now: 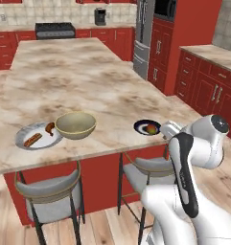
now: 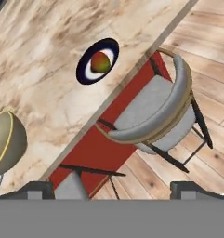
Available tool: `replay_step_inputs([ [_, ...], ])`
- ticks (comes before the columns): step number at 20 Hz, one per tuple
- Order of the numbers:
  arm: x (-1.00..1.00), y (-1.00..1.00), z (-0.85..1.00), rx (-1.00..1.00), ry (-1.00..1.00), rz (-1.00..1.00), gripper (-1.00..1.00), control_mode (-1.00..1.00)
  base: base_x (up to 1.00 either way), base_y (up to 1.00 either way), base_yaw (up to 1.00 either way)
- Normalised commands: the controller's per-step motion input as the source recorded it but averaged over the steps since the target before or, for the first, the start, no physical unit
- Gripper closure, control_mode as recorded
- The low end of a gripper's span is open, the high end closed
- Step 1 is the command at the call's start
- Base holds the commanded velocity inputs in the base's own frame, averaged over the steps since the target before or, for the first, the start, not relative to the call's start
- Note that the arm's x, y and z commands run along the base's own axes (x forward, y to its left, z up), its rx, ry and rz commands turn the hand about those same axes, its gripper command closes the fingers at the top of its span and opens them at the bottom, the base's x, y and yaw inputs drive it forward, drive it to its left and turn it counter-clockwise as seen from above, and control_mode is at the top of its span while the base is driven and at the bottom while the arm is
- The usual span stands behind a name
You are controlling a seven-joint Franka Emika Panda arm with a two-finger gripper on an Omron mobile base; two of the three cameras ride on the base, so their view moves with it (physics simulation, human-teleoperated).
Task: Take the smaller bowl and place it next to the appetizer plate on the dining counter , and place the larger bowl next to the plate with cooked food.
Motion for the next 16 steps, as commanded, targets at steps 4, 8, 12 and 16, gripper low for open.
replay_step_inputs([
  [4,0.00,0.00,0.00,0.00,0.00,0.00,-1.00,1.00,0.05,-1.00,-0.04],
  [8,0.00,0.00,0.00,0.00,0.00,0.00,-1.00,1.00,0.03,-1.00,0.00],
  [12,0.00,0.00,0.00,0.00,0.00,0.00,-1.00,1.00,0.18,-1.00,0.09],
  [16,0.00,0.00,0.00,0.00,0.00,0.00,-1.00,1.00,0.59,-0.98,0.30],
])
